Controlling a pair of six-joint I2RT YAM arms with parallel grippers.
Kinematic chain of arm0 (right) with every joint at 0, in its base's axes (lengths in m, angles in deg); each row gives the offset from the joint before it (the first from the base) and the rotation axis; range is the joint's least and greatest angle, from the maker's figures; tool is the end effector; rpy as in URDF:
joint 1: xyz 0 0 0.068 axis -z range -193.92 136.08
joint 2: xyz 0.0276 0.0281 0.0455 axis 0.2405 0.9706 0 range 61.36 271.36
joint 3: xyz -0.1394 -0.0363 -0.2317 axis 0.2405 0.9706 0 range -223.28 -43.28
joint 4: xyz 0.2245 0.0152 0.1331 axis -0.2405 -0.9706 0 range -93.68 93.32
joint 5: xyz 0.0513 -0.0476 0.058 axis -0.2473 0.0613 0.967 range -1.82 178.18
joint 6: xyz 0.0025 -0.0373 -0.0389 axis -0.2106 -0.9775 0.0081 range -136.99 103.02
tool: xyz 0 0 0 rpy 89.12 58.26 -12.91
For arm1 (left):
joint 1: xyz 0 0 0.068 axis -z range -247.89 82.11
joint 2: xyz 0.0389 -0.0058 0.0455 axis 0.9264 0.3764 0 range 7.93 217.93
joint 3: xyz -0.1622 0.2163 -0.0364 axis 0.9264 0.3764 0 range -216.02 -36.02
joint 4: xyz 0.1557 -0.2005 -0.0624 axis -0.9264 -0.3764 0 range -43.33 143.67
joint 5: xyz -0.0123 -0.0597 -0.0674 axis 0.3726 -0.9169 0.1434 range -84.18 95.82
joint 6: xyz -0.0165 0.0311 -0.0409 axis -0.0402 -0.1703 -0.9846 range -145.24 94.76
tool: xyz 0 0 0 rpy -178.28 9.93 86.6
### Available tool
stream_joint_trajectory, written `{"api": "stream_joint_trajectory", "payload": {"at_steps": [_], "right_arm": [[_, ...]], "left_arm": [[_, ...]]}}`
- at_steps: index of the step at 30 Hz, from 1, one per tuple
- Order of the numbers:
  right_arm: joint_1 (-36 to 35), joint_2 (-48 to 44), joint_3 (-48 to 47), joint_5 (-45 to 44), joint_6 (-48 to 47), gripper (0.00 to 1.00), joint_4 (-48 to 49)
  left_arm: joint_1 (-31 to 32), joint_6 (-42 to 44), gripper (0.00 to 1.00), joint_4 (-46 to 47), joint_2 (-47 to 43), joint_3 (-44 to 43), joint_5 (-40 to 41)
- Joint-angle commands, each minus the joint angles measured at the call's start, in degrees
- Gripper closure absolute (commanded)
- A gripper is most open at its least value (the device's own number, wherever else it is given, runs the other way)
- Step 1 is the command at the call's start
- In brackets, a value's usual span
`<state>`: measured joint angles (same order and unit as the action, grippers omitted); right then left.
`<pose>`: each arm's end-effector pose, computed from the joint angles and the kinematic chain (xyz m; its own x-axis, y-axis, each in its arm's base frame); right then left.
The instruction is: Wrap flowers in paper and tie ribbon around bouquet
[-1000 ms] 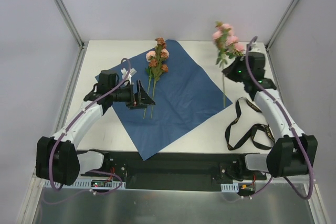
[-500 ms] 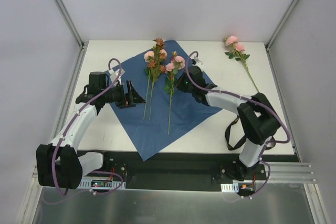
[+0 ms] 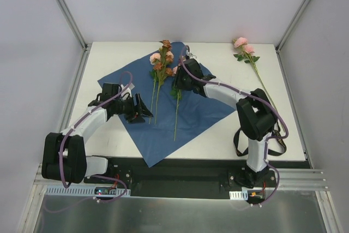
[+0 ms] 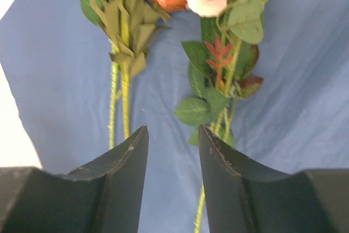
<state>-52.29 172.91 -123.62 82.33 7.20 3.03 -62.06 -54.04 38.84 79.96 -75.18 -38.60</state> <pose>0.3558 0.2771 0.2262 -0.5987 0.0457 -0.7997 -0.3333 0.8936 0.3007 0.2400 -0.0496 0.2085 -0.9054 -0.2534 -0.3405 0.1198 0.6170 -0.7778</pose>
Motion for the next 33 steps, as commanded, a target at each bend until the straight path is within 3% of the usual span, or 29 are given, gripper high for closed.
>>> {"api": "stream_joint_trajectory", "payload": {"at_steps": [1,6,11,19,20,21,24,33], "right_arm": [[-1.0,1.3,-2.8,-2.1,-5.0,0.52,-13.9],[-1.9,5.5,-7.8,-3.8,-5.4,0.48,-19.5],[-2.6,8.9,-10.4,-5.4,-5.3,0.5,-19.4],[-3.0,12.5,-13.5,-9.0,-2.9,0.67,-20.7],[-3.1,12.4,-13.5,-9.8,-2.9,0.72,-20.7],[-3.2,11.7,-13.3,-10.5,-2.9,0.84,-20.4],[-3.1,9.6,-12.7,-12.7,-3.2,0.99,-18.5],[-0.3,9.9,-17.4,-11.3,-3.7,1.0,-14.1]], "left_arm": [[2.4,-4.9,0.4,5.2,1.6,1.6,2.5],[4.9,-10.0,0.54,7.7,2.1,5.3,8.7],[5.1,-15.6,0.51,12.6,3.1,10.3,10.8],[5.2,-16.6,0.5,14.1,6.4,13.1,13.0],[5.2,-16.7,0.51,14.1,6.9,13.4,13.0],[5.2,-16.9,0.51,14.1,7.4,13.6,13.2],[5.2,-16.8,0.51,14.4,9.3,13.9,13.4],[5.2,-15.6,0.51,14.7,10.4,14.1,13.0]]}}
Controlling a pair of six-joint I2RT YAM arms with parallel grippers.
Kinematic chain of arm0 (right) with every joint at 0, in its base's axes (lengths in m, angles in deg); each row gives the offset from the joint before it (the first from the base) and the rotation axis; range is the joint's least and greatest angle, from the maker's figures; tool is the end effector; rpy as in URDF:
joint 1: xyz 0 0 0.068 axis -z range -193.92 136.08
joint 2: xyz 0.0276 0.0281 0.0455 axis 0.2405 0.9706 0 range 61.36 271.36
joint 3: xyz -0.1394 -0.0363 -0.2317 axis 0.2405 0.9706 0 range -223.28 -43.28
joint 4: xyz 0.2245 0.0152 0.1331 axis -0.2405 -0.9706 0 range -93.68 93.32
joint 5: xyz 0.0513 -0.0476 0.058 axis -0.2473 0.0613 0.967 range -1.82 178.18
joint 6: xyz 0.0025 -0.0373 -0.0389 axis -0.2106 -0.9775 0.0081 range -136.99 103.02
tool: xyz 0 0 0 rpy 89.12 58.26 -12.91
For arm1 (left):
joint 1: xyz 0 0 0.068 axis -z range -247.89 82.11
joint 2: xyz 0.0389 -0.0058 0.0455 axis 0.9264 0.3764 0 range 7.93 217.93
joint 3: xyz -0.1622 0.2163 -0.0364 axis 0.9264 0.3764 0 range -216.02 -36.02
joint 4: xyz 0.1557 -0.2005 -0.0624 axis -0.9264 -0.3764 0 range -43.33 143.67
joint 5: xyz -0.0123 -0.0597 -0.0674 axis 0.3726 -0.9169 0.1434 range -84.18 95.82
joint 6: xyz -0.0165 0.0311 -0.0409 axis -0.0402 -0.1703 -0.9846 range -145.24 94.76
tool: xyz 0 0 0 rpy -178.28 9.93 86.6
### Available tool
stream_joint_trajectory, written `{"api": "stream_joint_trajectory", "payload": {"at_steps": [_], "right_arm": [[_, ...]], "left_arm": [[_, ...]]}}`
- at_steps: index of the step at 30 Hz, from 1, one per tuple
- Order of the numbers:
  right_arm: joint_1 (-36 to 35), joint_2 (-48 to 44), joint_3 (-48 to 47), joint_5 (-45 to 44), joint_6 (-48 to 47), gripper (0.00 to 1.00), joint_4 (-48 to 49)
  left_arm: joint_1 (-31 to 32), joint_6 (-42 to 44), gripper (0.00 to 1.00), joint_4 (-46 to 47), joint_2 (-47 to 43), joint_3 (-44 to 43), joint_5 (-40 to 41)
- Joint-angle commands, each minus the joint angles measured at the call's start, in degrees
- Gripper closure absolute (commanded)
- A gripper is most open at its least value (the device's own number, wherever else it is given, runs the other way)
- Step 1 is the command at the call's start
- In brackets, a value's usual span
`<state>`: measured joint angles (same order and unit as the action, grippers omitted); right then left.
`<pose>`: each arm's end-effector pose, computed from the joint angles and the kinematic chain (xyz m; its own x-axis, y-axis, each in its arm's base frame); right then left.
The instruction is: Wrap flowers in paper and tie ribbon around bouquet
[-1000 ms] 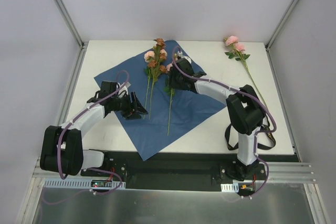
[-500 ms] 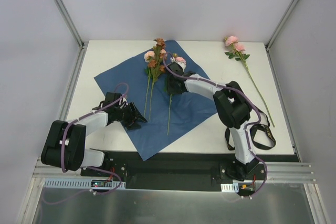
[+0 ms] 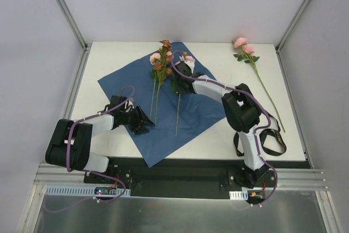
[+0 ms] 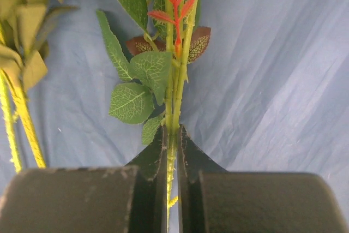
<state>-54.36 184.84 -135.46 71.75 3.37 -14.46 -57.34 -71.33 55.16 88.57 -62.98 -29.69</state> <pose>0.3696 0.3018 0.1760 -0.7065 -0.1639 -0.6885 -0.2511 0.9676 0.0274 0.2259 -0.0632 0.1307 -0.8982 -0.4293 -0.0947 -0.2134 0.6140 -0.7599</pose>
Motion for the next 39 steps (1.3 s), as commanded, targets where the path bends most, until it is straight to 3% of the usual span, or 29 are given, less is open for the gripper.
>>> {"api": "stream_joint_trajectory", "payload": {"at_steps": [1,11,18,23,25,26,28,32,35,38,39], "right_arm": [[1.9,-1.5,-6.5,-0.7,0.4,1.0,3.1],[2.8,5.8,-14.8,4.3,2.8,1.0,2.5],[2.9,6.9,-13.7,5.0,3.8,1.0,2.0],[3.2,7.6,-14.1,4.8,4.1,1.0,1.5],[3.3,8.0,-15.3,5.4,3.6,0.93,0.9],[3.3,7.8,-15.8,5.6,3.0,0.82,-0.3],[3.4,6.9,-16.5,5.9,0.5,0.71,-1.6],[4.7,-0.9,-12.3,7.2,-6.8,0.5,-4.5],[7.8,-11.2,-5.8,8.2,-17.1,0.39,-5.8],[15.4,-19.0,-0.4,12.2,-29.4,0.36,-9.1],[21.1,-20.2,0.5,13.7,-31.8,0.36,-10.0]], "left_arm": [[0.5,1.7,0.51,-1.7,1.8,1.9,4.0],[0.5,2.0,0.51,-1.7,1.9,1.5,3.4],[0.5,2.4,0.5,-1.7,1.0,1.1,2.8],[0.5,3.4,0.43,-1.7,-2.1,0.9,1.8],[0.5,3.5,0.38,-1.7,-5.0,0.9,1.1],[0.5,3.4,0.36,-1.7,-6.2,0.9,1.0],[0.5,3.5,0.32,-2.0,-10.0,0.9,0.4],[0.5,6.3,0.25,-4.7,-15.8,-2.6,-2.0],[0.6,9.2,0.21,-7.7,-17.3,-7.9,-5.4],[2.1,10.9,0.19,-9.0,-16.3,-14.2,-8.6],[2.9,11.2,0.19,-9.2,-15.1,-15.9,-10.2]]}}
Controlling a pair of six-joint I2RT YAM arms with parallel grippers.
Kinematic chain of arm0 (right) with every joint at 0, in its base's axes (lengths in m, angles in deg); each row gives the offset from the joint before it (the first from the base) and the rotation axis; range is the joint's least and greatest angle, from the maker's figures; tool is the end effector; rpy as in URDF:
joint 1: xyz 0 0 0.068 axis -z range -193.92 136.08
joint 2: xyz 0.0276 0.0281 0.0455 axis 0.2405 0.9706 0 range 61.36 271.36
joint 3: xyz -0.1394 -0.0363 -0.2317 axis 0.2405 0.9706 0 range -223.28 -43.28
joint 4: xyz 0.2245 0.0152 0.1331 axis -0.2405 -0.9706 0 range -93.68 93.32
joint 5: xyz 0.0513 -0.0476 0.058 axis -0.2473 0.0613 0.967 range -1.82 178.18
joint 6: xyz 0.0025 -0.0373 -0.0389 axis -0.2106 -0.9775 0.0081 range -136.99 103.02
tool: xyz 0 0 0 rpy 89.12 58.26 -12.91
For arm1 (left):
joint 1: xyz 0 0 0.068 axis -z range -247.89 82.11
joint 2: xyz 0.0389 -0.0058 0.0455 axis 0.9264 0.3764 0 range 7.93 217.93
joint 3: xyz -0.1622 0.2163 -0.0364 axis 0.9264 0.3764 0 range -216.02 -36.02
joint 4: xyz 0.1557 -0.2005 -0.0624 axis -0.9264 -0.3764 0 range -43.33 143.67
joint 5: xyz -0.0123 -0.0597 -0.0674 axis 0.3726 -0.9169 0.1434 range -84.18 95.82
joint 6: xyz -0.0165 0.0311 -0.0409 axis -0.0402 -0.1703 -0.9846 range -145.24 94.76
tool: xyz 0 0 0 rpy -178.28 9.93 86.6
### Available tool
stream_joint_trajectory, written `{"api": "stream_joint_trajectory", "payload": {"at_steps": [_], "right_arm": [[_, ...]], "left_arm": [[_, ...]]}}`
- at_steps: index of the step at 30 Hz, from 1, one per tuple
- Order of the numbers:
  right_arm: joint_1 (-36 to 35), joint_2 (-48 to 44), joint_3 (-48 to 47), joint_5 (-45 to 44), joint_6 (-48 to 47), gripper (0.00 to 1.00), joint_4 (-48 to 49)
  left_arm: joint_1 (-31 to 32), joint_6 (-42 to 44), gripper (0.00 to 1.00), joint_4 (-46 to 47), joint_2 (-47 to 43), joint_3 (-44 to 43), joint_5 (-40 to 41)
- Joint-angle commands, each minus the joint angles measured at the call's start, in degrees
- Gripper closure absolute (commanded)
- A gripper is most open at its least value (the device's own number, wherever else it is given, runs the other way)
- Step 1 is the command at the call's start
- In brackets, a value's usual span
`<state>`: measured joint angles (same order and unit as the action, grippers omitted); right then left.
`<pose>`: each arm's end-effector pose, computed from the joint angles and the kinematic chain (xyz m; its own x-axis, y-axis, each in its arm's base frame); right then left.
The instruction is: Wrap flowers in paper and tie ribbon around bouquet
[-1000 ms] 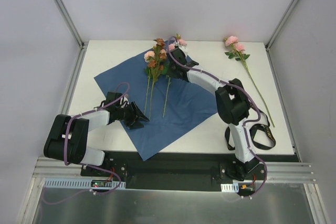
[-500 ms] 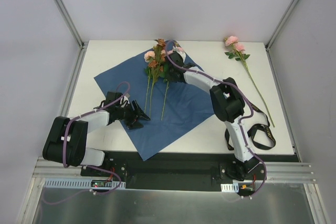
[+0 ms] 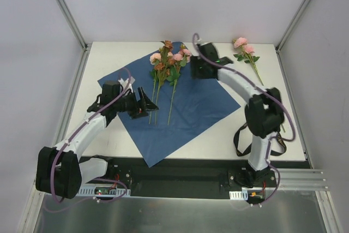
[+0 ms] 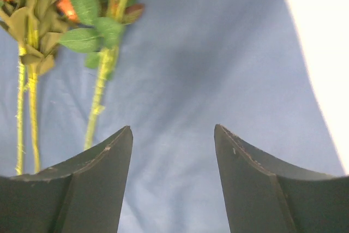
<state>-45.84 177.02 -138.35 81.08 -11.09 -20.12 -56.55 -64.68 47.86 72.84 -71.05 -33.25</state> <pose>0.3957 0.2413 0.2455 -0.6329 -0.2743 -0.7240 -0.3863 0.9223 -0.0117 0.2240 -0.0679 0.2232 -0.8575 -0.3311 -0.3938 0.1422 0.5831 -0.7999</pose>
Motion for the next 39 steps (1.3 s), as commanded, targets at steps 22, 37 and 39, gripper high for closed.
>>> {"api": "stream_joint_trajectory", "payload": {"at_steps": [22,37,39], "right_arm": [[44.6,8.9,-6.4,10.8,-43.8,0.45,-9.8],[43.8,16.2,-17.3,7.6,-42.7,0.99,-12.4],[43.7,12.1,-17.3,4.8,-41.1,1.0,-11.3]], "left_arm": [[12.2,12.2,0.2,-5.2,19.7,-24.4,-14.1],[12.2,11.8,0.21,-7.5,22.2,-25.6,-12.6],[12.2,11.1,0.21,-8.3,20.8,-25.4,-11.8]]}}
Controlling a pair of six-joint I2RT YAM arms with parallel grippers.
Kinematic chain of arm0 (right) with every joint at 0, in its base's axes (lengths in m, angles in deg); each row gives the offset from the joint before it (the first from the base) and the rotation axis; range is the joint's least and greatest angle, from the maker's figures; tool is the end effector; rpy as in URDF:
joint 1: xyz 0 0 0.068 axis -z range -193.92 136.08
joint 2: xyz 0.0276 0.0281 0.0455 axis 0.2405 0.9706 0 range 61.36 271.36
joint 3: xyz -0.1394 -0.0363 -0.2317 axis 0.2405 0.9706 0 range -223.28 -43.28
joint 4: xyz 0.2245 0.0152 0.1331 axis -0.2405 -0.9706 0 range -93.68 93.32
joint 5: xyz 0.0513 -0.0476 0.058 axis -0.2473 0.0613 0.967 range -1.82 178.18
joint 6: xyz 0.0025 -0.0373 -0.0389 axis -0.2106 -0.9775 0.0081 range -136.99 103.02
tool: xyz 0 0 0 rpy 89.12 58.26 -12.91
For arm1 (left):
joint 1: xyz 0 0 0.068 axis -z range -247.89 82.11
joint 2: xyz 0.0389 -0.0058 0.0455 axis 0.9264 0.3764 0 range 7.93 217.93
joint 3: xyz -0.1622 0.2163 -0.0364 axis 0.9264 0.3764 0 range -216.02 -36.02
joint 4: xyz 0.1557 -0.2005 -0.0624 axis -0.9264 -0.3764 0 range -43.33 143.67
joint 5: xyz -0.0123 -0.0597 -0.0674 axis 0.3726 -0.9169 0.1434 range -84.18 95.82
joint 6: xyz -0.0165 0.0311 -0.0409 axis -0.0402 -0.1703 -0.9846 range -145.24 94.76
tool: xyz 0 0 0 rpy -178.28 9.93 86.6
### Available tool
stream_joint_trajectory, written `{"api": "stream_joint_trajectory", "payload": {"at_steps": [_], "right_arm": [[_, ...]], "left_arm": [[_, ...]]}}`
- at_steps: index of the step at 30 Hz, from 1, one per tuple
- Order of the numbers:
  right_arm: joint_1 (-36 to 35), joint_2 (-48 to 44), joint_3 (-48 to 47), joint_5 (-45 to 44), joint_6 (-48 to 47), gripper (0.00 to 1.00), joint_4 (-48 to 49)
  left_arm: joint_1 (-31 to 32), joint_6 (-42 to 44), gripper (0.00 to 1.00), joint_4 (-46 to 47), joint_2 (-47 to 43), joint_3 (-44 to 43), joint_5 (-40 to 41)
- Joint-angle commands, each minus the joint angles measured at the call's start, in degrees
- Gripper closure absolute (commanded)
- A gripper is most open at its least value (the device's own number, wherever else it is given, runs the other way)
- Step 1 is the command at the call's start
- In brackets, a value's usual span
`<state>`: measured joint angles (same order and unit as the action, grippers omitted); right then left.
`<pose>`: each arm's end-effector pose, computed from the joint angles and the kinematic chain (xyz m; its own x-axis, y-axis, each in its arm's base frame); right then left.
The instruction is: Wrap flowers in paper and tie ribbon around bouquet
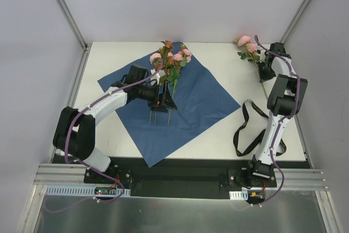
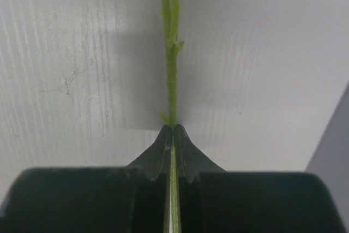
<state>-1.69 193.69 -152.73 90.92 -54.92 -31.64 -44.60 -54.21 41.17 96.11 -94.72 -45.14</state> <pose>0.4941 -0.1053 0.1759 -0.7673 -0.4621 -0.4447 -0.3614 0.8844 -0.2954 0.2886 -0.1544 0.2445 -0.9149 0.0617 -0.3989 0.3844 0.4346 -0.8145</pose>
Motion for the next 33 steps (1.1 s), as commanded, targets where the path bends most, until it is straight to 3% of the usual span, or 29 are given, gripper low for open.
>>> {"api": "stream_joint_trajectory", "payload": {"at_steps": [1,7,10,14,18,20,21,25,28,33], "right_arm": [[-0.7,-6.7,-2.4,-6.9,3.3,1.0,1.9],[-3.5,-23.2,0.0,-19.3,3.7,1.0,10.6],[-5.5,-29.6,-2.1,-21.5,5.4,1.0,8.3],[-10.9,-38.7,0.3,-16.1,15.3,1.0,5.2],[-18.6,-48.7,16.4,-6.1,36.3,1.0,14.4],[-23.2,-52.5,21.9,-5.5,45.7,0.99,18.6],[-24.6,-53.1,25.0,-3.6,55.2,1.0,23.4],[-36.5,-51.8,34.5,-8.5,68.6,1.0,33.4],[-43.6,-47.0,36.2,-12.3,74.7,1.0,40.1],[-50.9,-35.5,29.7,-15.6,73.7,1.0,42.0]], "left_arm": [[0.3,0.4,0.21,-2.1,-3.3,-1.3,0.9],[0.3,-2.5,0.18,-2.3,-11.7,3.3,5.0],[0.2,-4.3,0.18,-2.4,-16.5,6.9,9.1],[-0.2,-7.8,0.19,-2.3,-22.6,11.7,15.6],[-1.3,-13.6,0.19,-2.2,-27.0,16.8,21.1],[-1.6,-15.1,0.19,-1.9,-29.2,18.6,22.2],[-1.6,-16.4,0.19,-1.3,-29.9,20.5,22.6],[-1.5,-19.6,0.19,3.3,-32.9,27.3,22.2],[-1.5,-20.9,0.2,6.1,-33.1,31.0,20.7],[-1.5,-20.0,0.2,6.8,-33.1,32.4,20.8]]}}
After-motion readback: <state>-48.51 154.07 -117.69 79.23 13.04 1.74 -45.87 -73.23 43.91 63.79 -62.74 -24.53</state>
